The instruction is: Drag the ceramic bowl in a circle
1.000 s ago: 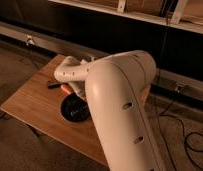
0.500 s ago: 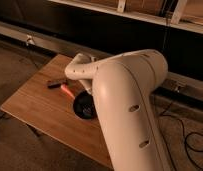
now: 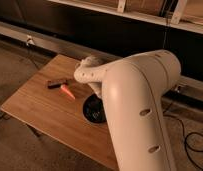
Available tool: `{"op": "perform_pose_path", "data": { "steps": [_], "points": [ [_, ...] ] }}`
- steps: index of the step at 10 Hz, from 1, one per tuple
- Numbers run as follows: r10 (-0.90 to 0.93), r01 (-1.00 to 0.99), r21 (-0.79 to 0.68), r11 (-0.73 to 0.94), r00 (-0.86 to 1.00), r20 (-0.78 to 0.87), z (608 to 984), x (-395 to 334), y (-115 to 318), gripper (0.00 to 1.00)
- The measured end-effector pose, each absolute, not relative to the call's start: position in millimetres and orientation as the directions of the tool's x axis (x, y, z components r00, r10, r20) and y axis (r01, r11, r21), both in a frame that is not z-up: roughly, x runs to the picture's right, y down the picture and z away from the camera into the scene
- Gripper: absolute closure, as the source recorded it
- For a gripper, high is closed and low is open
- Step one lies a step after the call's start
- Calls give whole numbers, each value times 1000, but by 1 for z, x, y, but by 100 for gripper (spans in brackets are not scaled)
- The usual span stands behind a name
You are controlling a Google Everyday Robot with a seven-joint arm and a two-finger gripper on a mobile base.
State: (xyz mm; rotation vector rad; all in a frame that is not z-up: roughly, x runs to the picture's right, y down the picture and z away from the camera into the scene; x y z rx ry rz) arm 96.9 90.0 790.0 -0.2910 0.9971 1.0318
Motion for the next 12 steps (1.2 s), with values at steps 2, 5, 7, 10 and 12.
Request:
{"op": "perform_pose_path", "data": {
  "steps": [2,5,7,10,12],
  "points": [
    [563,-816,218,535,151,-813,781,106,99,100],
    [525,-808,161,566,202,-827,767,103,119,100],
    [493,-799,102,593,261,-830,762,86,132,100],
    [442,-771,2,637,363,-820,758,47,149,100],
    [425,-760,-46,648,411,-807,757,24,155,100]
  ]
}}
